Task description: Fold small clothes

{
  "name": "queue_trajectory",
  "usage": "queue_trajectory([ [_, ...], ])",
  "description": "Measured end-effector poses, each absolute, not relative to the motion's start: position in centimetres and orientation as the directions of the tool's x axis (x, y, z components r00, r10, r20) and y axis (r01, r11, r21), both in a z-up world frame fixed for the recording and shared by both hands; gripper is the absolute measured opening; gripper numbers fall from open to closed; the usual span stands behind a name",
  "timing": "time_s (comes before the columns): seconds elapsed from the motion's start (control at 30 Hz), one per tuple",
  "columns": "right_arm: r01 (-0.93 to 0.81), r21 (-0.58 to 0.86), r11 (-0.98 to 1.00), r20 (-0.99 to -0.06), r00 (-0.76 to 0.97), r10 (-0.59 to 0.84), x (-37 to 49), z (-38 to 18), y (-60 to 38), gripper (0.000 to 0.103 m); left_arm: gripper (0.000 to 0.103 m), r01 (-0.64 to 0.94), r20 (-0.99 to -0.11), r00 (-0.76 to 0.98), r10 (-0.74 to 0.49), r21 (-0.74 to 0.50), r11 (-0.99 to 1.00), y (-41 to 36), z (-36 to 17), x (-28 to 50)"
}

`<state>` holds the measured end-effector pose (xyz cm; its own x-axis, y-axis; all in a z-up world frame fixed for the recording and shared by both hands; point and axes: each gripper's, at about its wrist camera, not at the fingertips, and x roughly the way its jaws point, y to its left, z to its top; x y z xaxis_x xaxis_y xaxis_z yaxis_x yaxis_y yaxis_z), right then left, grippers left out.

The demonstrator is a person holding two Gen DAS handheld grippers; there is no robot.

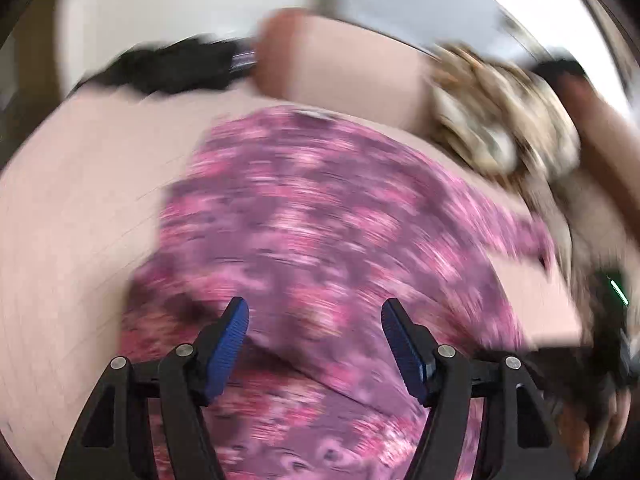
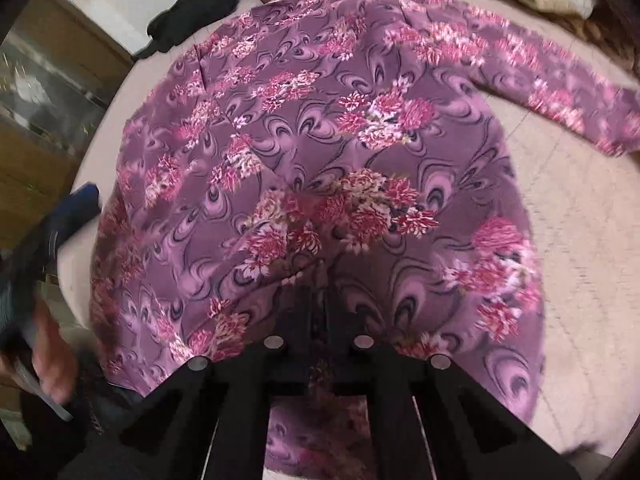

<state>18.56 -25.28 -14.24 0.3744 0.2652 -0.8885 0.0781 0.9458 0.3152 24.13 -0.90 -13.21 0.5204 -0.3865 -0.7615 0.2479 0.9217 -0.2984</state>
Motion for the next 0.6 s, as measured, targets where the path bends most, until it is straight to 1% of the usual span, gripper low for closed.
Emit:
queue_trajectory([
  [0.03,0.060,0.337,0.940,-0.865,0.414,0.284,17.6,-12.9,-25.2,0.005,0.073,0.193,-0.758,0.521,-0.392,-0.343,0.919,0.5,-13.5,24.7],
  [0.07,0.058,0.337,0.940,-0.856,0.435,0.280,16.7,-12.0,-25.3,0.005,0.073,0.118,-0.748,0.518,-0.415,-0.418,0.901,2.6,-14.0,25.7],
  [0.13,0.087,0.303,0.949,-0.863,0.448,0.234,15.1,-11.5,-25.6,0.005,0.073,0.009,-0.753,0.505,-0.422,-0.484,0.875,5.1,-14.6,26.8],
  [0.2,0.117,0.262,0.958,-0.890,0.414,0.193,14.4,-13.3,-26.1,0.006,0.073,-0.056,-0.763,0.494,-0.418,-0.507,0.860,6.6,-14.8,28.0],
  [0.23,0.131,0.260,0.957,-0.907,0.374,0.196,14.6,-14.5,-26.2,0.008,0.073,-0.085,-0.769,0.492,-0.407,-0.508,0.857,7.2,-14.8,28.8],
  [0.27,0.139,0.264,0.955,-0.914,0.352,0.201,14.6,-14.8,-26.5,0.010,0.073,-0.118,-0.792,0.486,-0.371,-0.479,0.870,7.6,-14.2,29.7],
  [0.33,0.113,0.286,0.952,-0.892,0.394,0.221,14.6,-13.2,-26.5,0.012,0.073,-0.149,-0.822,0.470,-0.322,-0.434,0.889,7.9,-13.7,31.3],
  [0.37,0.091,0.309,0.947,-0.869,0.432,0.242,15.1,-11.9,-26.4,0.027,0.073,-0.179,-0.836,0.453,-0.309,-0.425,0.887,8.2,-13.7,32.7],
  [0.4,0.067,0.333,0.941,-0.841,0.473,0.264,15.8,-10.1,-26.2,0.060,0.071,-0.214,-0.841,0.432,-0.325,-0.446,0.869,8.6,-13.8,34.0],
  [0.43,0.035,0.351,0.936,-0.809,0.514,0.284,17.1,-8.2,-25.9,0.073,0.071,-0.234,-0.838,0.418,-0.351,-0.473,0.850,9.0,-14.0,35.1],
  [0.47,0.001,0.358,0.934,-0.792,0.530,0.303,18.5,-6.9,-25.3,0.076,0.071,-0.262,-0.828,0.398,-0.395,-0.516,0.816,9.3,-14.8,36.7],
  [0.53,-0.076,0.395,0.915,-0.772,0.512,0.376,23.2,-4.9,-23.6,0.076,0.052,-0.301,-0.818,0.371,-0.439,-0.553,0.777,9.4,-16.3,38.7],
  [0.6,-0.129,0.430,0.893,-0.751,0.498,0.434,27.9,-4.0,-22.1,0.074,0.048,-0.309,-0.807,0.365,-0.465,-0.575,0.757,9.2,-17.7,39.3],
])
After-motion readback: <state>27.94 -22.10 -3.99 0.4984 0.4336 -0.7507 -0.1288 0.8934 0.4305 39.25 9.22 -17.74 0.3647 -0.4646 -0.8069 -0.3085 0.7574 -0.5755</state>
